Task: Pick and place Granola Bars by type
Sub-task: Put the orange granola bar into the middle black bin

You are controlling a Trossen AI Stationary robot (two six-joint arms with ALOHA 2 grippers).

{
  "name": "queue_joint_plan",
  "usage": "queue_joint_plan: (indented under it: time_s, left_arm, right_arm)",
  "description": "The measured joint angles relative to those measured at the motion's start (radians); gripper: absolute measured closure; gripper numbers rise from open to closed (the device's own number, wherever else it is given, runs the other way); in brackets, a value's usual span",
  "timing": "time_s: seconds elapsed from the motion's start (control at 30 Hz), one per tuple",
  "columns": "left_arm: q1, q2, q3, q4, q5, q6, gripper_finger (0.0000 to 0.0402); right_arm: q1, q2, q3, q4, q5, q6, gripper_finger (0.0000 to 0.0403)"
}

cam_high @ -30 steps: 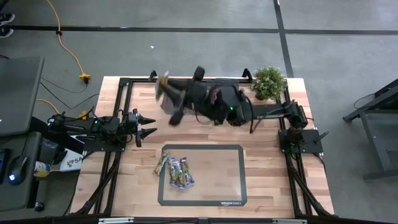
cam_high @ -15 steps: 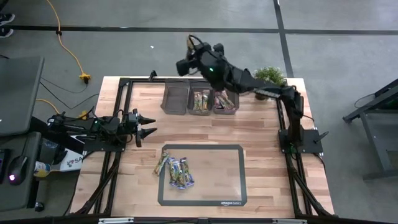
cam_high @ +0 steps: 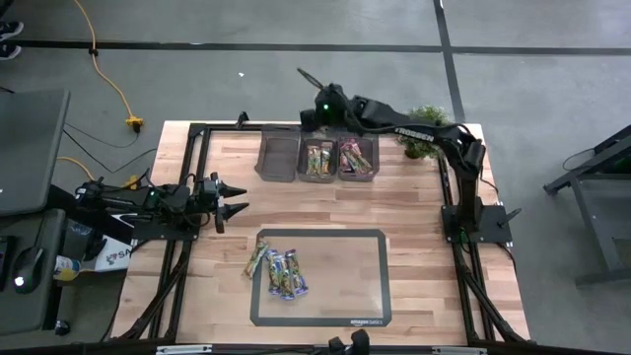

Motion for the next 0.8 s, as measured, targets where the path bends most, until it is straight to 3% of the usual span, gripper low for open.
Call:
queue_joint_plan:
  time_s: [0.33,0.8]
  left_arm:
    - [0.000,0.000,0.000,0.000,0.000,0.000,0.0190]
    - [0.000,0.000,0.000,0.000,0.000,0.000,0.0190]
  right_arm:
    - [-0.008,0.002,-0.334,0.227,-0.222,0.124,0.0343]
    - [-0.008,0.002,-0.418,0.213,-0.281,0.069,0.0343]
